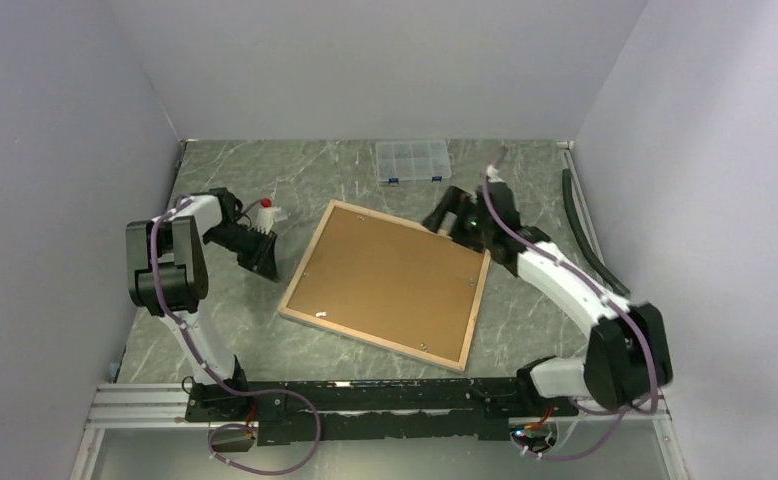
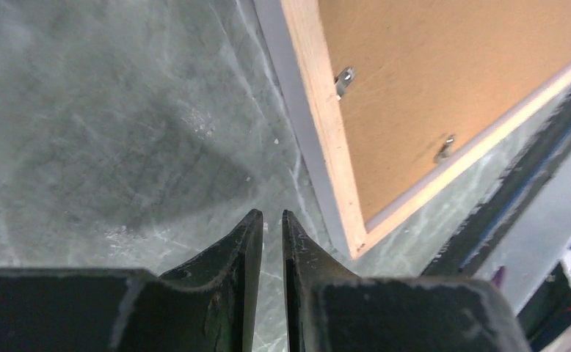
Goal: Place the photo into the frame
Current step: Adjust the photo frame at the center of the board.
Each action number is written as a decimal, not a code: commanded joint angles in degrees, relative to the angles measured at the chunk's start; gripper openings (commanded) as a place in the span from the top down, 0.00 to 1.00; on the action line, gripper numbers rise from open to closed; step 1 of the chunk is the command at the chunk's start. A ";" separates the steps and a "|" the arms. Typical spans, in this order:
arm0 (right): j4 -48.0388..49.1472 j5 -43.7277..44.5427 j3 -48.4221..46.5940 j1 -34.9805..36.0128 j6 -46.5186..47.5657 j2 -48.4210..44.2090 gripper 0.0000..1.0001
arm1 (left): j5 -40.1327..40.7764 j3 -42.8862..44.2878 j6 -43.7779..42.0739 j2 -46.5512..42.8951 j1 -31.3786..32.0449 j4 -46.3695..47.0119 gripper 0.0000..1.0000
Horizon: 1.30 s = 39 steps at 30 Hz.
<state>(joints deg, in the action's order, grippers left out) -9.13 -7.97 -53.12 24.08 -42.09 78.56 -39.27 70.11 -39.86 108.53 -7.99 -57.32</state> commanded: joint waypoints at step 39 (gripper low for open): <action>-20.72 0.72 -54.28 10.19 10.02 49.57 0.00 | 13.17 -18.43 -19.00 -23.11 17.39 -6.21 0.86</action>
<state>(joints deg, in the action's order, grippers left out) -21.71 -5.93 -98.80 33.61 -35.44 127.63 -22.46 48.56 -59.02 85.34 9.32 -63.07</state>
